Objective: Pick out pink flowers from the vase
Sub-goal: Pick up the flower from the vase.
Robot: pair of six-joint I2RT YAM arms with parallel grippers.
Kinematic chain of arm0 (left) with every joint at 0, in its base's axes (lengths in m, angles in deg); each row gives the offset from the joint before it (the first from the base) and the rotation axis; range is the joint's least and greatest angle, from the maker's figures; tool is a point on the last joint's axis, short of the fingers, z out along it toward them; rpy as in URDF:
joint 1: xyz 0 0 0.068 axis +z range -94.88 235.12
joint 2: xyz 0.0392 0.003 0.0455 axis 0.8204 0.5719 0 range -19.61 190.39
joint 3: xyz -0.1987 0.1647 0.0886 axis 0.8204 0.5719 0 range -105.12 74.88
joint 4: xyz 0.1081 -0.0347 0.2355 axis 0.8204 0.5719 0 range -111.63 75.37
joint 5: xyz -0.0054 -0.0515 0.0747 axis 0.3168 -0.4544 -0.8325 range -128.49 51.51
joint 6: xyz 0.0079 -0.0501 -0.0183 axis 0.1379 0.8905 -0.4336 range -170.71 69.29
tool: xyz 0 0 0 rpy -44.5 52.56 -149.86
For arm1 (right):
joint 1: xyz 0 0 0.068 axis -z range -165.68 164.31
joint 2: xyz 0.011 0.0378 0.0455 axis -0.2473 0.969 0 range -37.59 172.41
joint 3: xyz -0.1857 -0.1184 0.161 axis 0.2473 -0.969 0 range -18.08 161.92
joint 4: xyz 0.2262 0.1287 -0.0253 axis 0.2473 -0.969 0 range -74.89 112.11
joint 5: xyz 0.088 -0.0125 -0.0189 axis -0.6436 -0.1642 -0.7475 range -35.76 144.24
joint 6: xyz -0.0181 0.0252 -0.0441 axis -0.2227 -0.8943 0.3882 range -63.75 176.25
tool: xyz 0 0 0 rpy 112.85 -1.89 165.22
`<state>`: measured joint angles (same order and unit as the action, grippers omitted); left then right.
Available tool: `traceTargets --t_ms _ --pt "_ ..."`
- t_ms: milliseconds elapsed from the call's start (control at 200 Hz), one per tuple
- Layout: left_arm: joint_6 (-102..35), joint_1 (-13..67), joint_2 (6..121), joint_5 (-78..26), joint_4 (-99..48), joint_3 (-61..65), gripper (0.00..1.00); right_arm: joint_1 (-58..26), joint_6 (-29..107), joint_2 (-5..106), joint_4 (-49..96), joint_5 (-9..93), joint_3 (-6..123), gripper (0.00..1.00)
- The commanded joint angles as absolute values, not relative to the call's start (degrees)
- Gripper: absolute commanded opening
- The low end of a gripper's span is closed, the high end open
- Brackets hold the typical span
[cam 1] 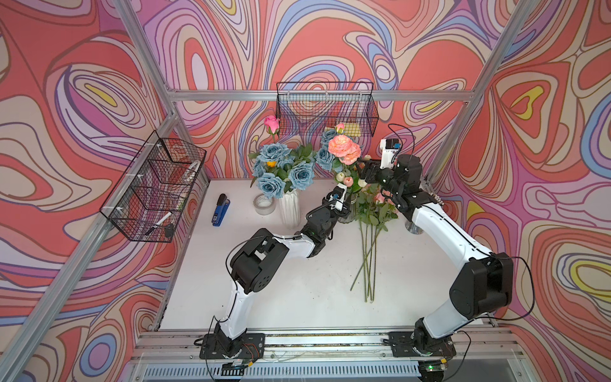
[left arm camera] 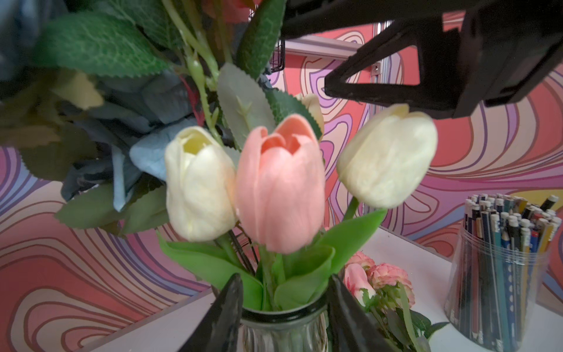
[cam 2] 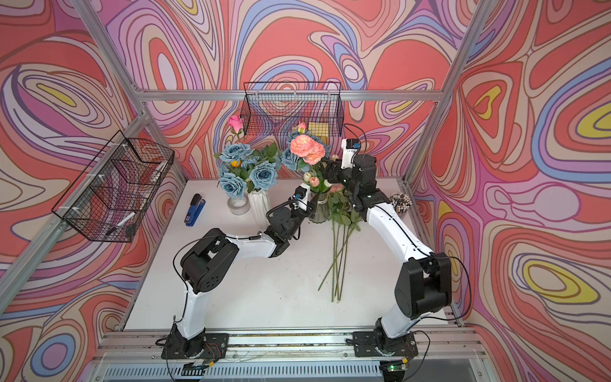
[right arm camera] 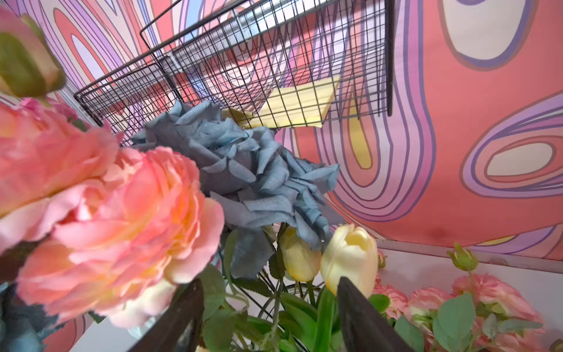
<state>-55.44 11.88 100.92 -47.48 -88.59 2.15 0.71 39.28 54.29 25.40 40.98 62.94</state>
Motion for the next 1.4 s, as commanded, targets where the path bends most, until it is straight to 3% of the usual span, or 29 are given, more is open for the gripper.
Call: traceTargets --t_ms 0,486,1027,1397 --pt "-56.34 11.79 102.64 -47.83 -93.26 0.13 0.45 0.34 39.82 51.46 25.8 41.98 61.28 0.7" --pt "-53.86 11.86 105.59 -46.49 -91.68 -2.88 0.31 0.4 39.64 39.47 25.98 47.66 49.15 0.7" --pt "-55.23 11.8 103.38 -45.78 -89.04 -3.61 0.11 0.34 34.27 15.12 20.26 61.84 21.7 0.7" --pt "-55.66 11.79 97.23 -46.3 -87.13 -1.78 0.1 0.34 34.92 10.07 15.68 61.58 20.45 0.7"
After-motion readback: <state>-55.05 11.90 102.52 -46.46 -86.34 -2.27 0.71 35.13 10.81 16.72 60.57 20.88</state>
